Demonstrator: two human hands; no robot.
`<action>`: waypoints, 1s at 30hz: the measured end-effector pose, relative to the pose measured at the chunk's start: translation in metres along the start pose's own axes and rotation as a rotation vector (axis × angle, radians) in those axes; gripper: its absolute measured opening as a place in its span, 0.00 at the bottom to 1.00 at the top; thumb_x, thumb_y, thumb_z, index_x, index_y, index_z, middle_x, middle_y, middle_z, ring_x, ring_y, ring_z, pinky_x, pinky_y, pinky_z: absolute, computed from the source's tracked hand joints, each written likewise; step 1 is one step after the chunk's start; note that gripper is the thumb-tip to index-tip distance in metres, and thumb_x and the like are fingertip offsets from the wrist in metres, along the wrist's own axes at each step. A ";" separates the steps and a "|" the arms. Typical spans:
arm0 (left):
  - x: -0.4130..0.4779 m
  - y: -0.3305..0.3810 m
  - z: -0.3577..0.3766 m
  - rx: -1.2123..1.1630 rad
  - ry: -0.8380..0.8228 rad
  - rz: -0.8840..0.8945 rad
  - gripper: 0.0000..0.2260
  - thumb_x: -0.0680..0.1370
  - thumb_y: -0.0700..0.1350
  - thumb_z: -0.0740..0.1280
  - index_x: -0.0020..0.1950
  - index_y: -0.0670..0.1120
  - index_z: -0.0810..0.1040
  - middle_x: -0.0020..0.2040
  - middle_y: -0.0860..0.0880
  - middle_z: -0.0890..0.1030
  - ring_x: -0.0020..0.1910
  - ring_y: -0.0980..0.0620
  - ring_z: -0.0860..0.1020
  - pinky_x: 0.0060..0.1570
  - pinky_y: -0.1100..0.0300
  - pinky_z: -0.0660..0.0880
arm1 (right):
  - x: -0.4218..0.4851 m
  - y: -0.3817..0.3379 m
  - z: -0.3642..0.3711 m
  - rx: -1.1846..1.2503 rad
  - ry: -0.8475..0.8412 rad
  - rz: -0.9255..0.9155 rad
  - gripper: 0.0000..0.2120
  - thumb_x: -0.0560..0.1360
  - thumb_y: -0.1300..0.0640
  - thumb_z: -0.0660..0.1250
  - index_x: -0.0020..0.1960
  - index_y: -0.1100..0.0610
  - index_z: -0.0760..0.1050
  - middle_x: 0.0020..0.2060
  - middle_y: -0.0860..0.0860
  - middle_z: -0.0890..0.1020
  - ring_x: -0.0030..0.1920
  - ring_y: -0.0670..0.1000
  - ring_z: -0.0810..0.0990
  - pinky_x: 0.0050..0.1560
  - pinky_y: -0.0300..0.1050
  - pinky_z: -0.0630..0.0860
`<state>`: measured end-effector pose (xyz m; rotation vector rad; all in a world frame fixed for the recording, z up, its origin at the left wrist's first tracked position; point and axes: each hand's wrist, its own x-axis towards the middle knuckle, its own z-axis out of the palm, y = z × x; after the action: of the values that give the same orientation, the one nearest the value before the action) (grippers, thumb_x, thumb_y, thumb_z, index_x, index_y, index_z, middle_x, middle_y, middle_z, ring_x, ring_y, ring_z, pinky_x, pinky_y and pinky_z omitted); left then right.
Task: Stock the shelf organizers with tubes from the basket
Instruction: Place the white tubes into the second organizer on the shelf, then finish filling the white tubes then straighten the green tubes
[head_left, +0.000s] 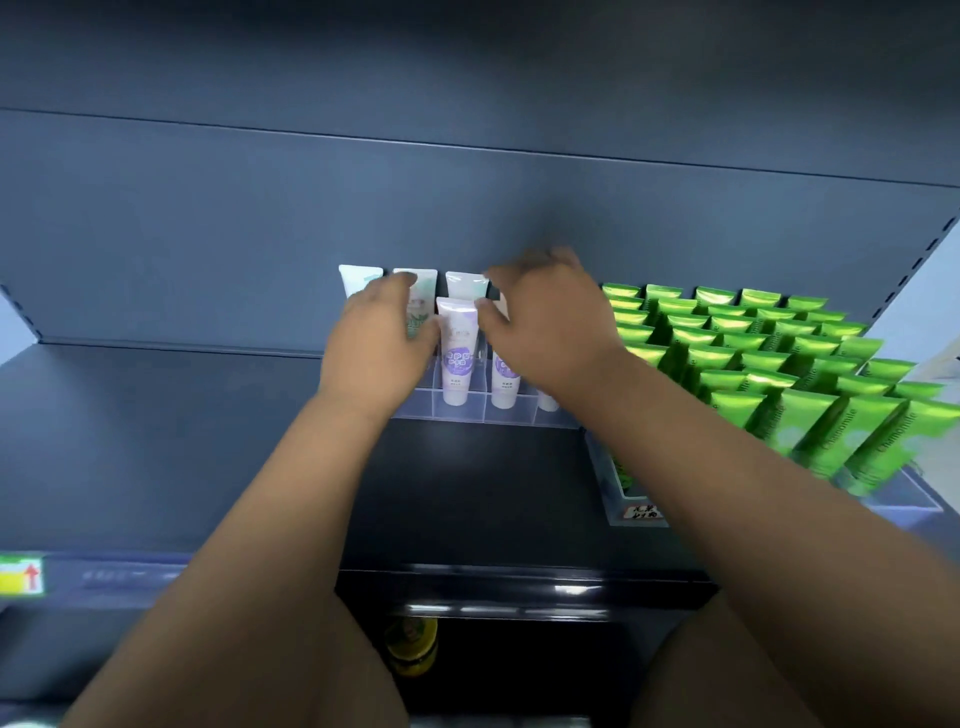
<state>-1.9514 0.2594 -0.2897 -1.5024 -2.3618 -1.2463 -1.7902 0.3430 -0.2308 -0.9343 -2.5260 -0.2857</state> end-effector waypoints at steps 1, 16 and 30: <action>-0.010 -0.003 -0.010 0.100 0.019 0.031 0.21 0.79 0.52 0.68 0.69 0.45 0.74 0.66 0.46 0.78 0.63 0.41 0.75 0.60 0.46 0.75 | -0.006 -0.010 -0.001 0.055 0.030 -0.011 0.19 0.79 0.45 0.57 0.59 0.55 0.78 0.53 0.55 0.81 0.58 0.59 0.74 0.52 0.50 0.74; -0.343 -0.108 -0.218 0.662 0.342 -0.530 0.30 0.81 0.62 0.56 0.74 0.43 0.70 0.75 0.42 0.72 0.76 0.38 0.65 0.75 0.40 0.63 | -0.182 -0.307 0.001 0.684 -0.253 -0.646 0.28 0.80 0.42 0.60 0.77 0.53 0.65 0.73 0.52 0.71 0.76 0.56 0.64 0.75 0.52 0.63; -0.530 -0.219 -0.159 0.247 0.110 -1.317 0.24 0.83 0.55 0.62 0.77 0.47 0.68 0.74 0.43 0.72 0.72 0.41 0.71 0.70 0.47 0.68 | -0.262 -0.398 0.141 0.407 -0.933 -0.639 0.19 0.80 0.44 0.59 0.65 0.53 0.73 0.61 0.54 0.78 0.61 0.59 0.76 0.57 0.51 0.75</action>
<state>-1.9033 -0.2709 -0.5559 0.3813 -3.2281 -0.9498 -1.9185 -0.0585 -0.4936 -0.0297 -3.4672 0.6192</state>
